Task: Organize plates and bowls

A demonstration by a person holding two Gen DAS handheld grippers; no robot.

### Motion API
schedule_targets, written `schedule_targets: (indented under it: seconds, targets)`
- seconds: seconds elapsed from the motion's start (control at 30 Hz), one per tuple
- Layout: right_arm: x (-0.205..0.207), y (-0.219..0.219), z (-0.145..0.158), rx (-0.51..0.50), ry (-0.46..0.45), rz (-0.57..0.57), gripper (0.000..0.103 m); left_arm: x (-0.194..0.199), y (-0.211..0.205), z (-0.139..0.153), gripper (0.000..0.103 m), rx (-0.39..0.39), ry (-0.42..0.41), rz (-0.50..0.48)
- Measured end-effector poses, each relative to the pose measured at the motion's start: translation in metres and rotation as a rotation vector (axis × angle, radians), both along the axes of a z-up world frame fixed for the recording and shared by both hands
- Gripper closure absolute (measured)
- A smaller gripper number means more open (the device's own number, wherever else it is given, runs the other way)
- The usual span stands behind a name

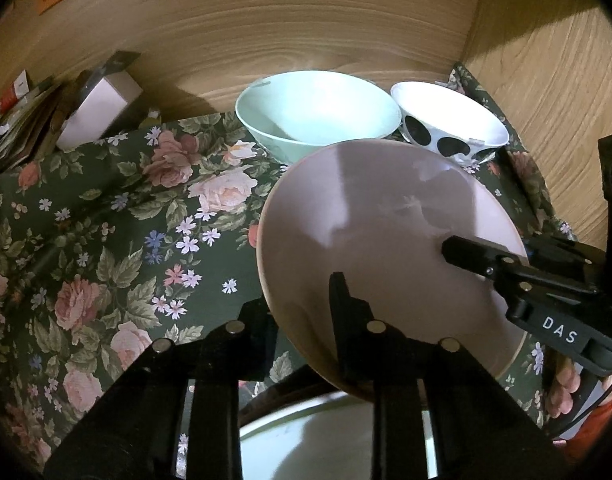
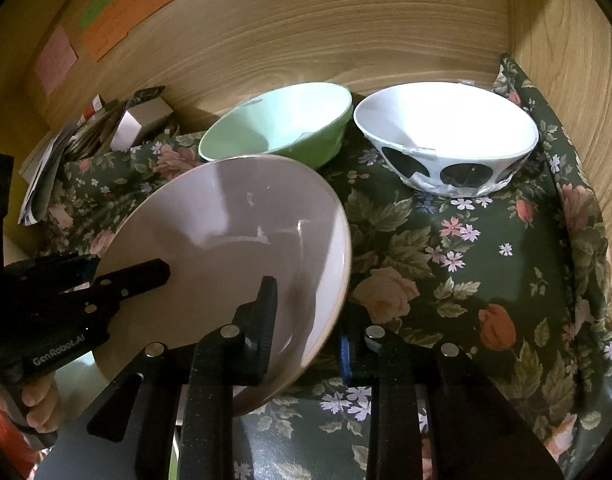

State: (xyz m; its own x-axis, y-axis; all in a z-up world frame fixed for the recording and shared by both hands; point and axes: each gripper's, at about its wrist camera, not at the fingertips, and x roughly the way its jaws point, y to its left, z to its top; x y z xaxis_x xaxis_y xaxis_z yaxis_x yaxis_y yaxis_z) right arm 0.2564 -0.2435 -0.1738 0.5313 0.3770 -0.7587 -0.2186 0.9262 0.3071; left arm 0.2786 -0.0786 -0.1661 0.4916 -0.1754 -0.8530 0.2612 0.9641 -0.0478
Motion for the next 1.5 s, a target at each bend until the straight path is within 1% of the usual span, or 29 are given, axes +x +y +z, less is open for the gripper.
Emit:
schedule_targets:
  seconds: [0.23,0.37,0.5,0.7,1.1,1.5]
  targets:
    - [-0.003,-0.003,0.004,0.01,0.001,-0.011,0.081,-0.003,0.003,0.005,0.079,-0.022,0.0,0.01]
    - [-0.008,-0.003,0.011,0.016,-0.01,-0.009,0.081,-0.011,0.005,0.015,0.079,-0.03,-0.036,0.019]
    - [-0.017,0.001,0.024,-0.002,-0.05,-0.009,0.081,-0.022,0.01,0.027,0.079,-0.039,-0.065,0.023]
    - [-0.028,0.006,0.042,0.008,-0.087,0.005,0.081,-0.039,0.02,0.046,0.079,-0.065,-0.113,0.045]
    - [-0.053,0.033,0.072,0.014,-0.162,0.057,0.081,-0.076,0.051,0.073,0.079,-0.08,-0.186,0.091]
    - [-0.073,0.076,0.085,0.015,-0.198,0.146,0.081,-0.118,0.092,0.09,0.079,-0.076,-0.25,0.175]
